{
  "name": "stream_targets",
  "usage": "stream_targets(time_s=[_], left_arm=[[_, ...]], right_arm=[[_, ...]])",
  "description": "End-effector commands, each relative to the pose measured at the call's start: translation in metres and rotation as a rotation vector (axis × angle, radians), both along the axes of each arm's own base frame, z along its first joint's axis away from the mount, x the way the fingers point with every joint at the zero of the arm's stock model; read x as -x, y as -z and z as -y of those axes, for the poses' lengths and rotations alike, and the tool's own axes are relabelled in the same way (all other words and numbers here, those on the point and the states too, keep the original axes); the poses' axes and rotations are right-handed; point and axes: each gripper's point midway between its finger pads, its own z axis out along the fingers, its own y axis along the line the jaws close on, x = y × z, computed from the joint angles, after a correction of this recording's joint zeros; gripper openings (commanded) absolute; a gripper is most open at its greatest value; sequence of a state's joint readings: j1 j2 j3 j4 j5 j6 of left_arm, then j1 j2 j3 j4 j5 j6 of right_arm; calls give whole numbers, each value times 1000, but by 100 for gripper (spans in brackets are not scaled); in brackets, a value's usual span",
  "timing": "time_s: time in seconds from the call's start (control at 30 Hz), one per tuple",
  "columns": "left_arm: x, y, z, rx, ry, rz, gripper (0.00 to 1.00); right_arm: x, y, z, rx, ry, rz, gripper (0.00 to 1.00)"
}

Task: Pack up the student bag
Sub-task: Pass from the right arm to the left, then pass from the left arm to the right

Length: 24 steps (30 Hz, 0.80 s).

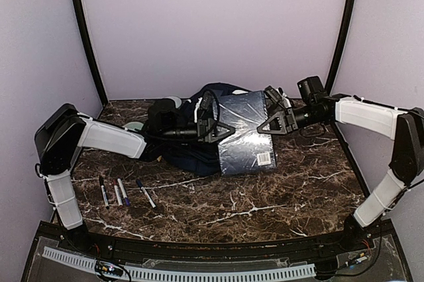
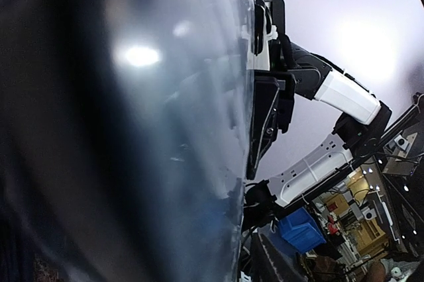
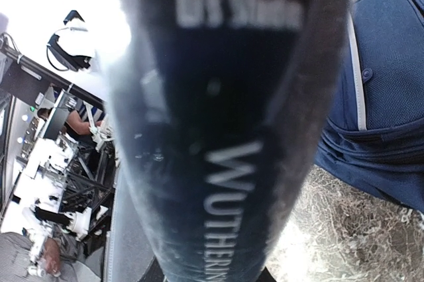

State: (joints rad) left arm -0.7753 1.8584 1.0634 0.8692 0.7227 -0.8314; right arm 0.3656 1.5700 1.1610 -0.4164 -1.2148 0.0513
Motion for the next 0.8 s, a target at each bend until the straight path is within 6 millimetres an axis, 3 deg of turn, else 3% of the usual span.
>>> stream_targets(time_s=[0.0, 0.1, 0.17, 0.23, 0.37, 0.5, 0.77], left_arm=[[18, -19, 8, 84, 84, 1, 31], [19, -23, 8, 124, 94, -6, 19], [19, -27, 8, 146, 97, -9, 11], [15, -33, 7, 168, 75, -16, 5], [8, -51, 2, 229, 19, -27, 0], [2, -58, -1, 254, -21, -20, 0], [-2, -56, -2, 288, -37, -57, 0]], right_arm=[[-8, -41, -5, -93, -30, 98, 0], [-10, -37, -5, -83, -22, 91, 5], [-10, -34, -4, -76, -12, 88, 18], [-11, -28, -4, -60, 4, 75, 42], [-3, -14, 0, -57, 29, 38, 62], [6, -9, 1, -91, 18, -15, 66], [11, 4, 0, -88, 0, -63, 63]])
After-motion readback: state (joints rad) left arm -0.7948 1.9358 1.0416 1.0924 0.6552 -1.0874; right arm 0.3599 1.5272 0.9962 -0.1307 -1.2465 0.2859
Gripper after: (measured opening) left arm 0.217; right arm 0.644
